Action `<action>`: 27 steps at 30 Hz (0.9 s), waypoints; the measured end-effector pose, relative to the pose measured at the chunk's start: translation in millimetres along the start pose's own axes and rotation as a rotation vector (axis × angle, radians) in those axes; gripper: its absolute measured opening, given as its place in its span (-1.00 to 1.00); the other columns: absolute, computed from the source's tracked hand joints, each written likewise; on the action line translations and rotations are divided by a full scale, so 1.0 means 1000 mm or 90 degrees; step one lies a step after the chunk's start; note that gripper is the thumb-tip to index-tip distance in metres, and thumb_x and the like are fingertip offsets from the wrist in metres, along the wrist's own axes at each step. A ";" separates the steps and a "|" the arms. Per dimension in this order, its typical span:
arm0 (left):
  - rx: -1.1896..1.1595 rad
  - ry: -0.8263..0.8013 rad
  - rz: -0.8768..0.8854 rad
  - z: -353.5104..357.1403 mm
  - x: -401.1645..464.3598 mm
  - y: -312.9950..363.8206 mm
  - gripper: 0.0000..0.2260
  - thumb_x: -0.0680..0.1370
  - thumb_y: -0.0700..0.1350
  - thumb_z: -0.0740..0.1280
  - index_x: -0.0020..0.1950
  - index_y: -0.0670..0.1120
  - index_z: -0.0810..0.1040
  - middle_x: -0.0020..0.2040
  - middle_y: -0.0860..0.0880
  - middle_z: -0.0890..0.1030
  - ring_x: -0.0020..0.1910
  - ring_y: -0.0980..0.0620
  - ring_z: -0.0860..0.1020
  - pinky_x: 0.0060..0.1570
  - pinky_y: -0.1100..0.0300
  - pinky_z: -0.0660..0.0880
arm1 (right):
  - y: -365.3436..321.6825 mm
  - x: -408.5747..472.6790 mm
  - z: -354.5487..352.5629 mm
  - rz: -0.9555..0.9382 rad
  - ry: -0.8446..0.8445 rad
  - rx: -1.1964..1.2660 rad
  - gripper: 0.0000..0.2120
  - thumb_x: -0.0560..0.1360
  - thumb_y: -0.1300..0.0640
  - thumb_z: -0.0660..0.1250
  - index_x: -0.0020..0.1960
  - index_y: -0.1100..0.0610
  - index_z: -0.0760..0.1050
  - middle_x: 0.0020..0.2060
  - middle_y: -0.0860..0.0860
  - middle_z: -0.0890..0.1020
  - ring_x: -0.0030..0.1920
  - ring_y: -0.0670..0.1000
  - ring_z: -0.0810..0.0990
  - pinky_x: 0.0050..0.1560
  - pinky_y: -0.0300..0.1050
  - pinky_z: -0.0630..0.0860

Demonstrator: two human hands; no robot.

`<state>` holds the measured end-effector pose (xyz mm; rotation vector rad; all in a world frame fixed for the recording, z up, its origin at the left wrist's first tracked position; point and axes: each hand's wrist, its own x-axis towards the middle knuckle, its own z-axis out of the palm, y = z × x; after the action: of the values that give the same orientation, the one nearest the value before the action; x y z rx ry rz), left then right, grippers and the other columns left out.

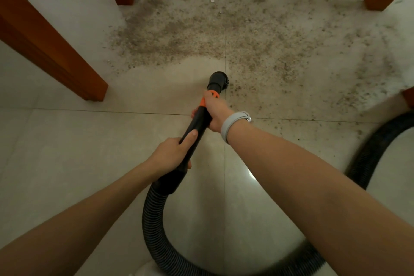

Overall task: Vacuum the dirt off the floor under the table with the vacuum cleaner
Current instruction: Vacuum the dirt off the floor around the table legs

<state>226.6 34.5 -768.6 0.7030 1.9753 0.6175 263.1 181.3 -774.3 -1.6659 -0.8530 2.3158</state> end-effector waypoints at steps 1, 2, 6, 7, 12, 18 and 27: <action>0.007 0.004 0.001 0.003 -0.003 0.001 -0.46 0.58 0.26 0.05 -0.18 -0.16 0.56 -0.38 -0.04 0.64 -0.35 0.00 0.61 -0.19 0.16 0.52 | 0.001 -0.003 -0.001 -0.003 0.008 -0.005 -0.78 0.61 0.04 0.19 -0.04 0.20 0.30 -0.28 0.12 0.43 -0.41 0.07 0.47 -0.35 -0.05 0.53; 0.014 0.007 0.004 0.006 -0.005 0.001 -0.46 0.58 0.26 0.05 -0.17 -0.16 0.56 -0.37 -0.04 0.64 -0.35 0.01 0.61 -0.21 0.18 0.51 | 0.002 -0.005 -0.003 -0.007 0.015 -0.011 -0.78 0.61 0.04 0.18 -0.07 0.20 0.30 -0.29 0.13 0.42 -0.41 0.07 0.46 -0.36 -0.05 0.52; -0.011 0.004 0.004 0.025 -0.012 0.010 -0.48 0.58 0.25 0.04 -0.18 -0.14 0.54 -0.36 -0.06 0.64 -0.40 0.03 0.59 -0.27 0.22 0.51 | 0.002 -0.009 -0.018 -0.027 0.057 -0.066 -0.71 0.62 0.06 0.15 -0.19 0.21 0.27 -0.28 0.18 0.46 -0.42 0.10 0.47 -0.40 -0.04 0.50; -0.035 0.002 0.000 0.032 -0.014 0.012 -0.49 0.59 0.25 0.04 -0.17 -0.13 0.53 -0.36 -0.06 0.63 -0.41 0.03 0.58 -0.28 0.22 0.51 | 0.002 -0.008 -0.023 -0.023 0.062 -0.084 -0.73 0.62 0.05 0.16 -0.16 0.22 0.28 -0.28 0.18 0.47 -0.42 0.10 0.48 -0.39 -0.04 0.51; -0.129 0.006 -0.017 0.077 -0.026 0.010 -0.49 0.59 0.23 0.04 -0.12 -0.16 0.54 -0.34 -0.04 0.61 -0.42 0.05 0.57 -0.32 0.26 0.53 | 0.010 -0.010 -0.051 -0.029 0.069 -0.150 -0.74 0.58 0.05 0.21 0.13 0.22 0.32 -0.29 0.16 0.48 -0.47 0.08 0.50 -0.46 -0.13 0.54; -0.202 -0.092 0.009 0.101 -0.029 0.012 -0.57 0.61 0.17 0.03 -0.07 -0.13 0.49 -0.25 -0.08 0.62 -0.35 0.04 0.59 -0.30 0.29 0.53 | 0.014 -0.019 -0.073 -0.054 0.059 -0.195 -0.80 0.56 0.10 0.22 -0.14 0.21 0.34 -0.40 0.13 0.46 -0.48 0.07 0.49 -0.38 -0.07 0.54; -0.043 -0.342 0.009 0.086 -0.017 0.010 -0.62 0.55 0.21 0.16 -0.03 -0.08 0.55 -0.13 -0.03 0.62 -0.21 0.09 0.58 -0.10 0.20 0.52 | 0.016 -0.045 -0.104 -0.106 0.070 -0.278 -0.84 0.57 0.10 0.22 -0.09 0.19 0.37 -0.40 0.10 0.48 -0.48 0.03 0.49 -0.45 -0.16 0.52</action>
<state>311.9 41.8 -790.8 0.7496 1.4476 0.4420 377.5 184.3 -768.5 -1.7721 -1.4932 2.0053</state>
